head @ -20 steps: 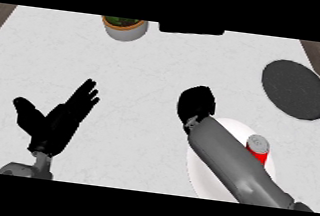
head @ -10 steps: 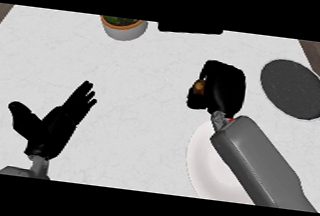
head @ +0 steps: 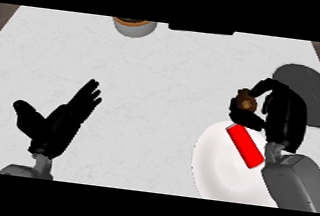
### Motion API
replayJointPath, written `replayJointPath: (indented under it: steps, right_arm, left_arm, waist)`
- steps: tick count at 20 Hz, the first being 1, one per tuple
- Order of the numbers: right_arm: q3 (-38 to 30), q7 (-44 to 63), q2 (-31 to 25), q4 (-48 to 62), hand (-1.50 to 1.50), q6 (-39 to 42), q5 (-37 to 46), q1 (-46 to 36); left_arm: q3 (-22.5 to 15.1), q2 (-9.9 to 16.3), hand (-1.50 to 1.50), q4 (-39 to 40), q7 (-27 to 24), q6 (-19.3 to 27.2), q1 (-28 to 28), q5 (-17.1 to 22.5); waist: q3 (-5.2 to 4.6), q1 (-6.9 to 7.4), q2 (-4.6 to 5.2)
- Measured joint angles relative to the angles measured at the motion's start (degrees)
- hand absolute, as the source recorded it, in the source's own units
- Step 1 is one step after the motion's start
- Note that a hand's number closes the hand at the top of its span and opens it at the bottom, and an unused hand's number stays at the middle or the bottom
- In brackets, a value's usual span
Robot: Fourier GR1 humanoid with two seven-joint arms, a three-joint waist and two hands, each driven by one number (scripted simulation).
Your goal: Pick the sweet potato from the plate and place it in the pan
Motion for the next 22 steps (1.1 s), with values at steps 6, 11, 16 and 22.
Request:
replayJointPath:
  steps: [6, 11, 16, 22]
  right_arm:
    - [-7.74, -11.98, -3.25, 9.79, 1.5, -4.0, -3.86, 1.75]
    - [-13.56, -21.24, -4.38, 23.94, 1.5, -8.91, -4.79, -3.23]
    - [-20.55, -30.11, -6.1, 37.9, 1.5, -16.06, -7.1, -8.27]
    - [-29.1, -41.99, -9.28, 52.75, 1.5, -21.1, -13.04, -14.59]
  left_arm:
    - [-0.19, -0.89, 0.0, 0.49, 0.16, -1.09, -0.97, -0.72]
    - [-0.35, -1.58, 0.0, 0.73, 0.0, -1.64, -1.12, -1.31]
    - [0.08, -2.07, 0.0, 1.91, 0.81, -2.04, -2.79, -1.17]
    - [-0.01, -2.16, 0.0, 1.49, 1.15, -2.59, -3.42, -1.47]
  waist:
    - [-0.06, 1.57, 0.31]
    - [-0.05, 2.27, 0.49]
    - [0.0, 2.9, 0.78]
    - [0.12, 3.9, 1.16]
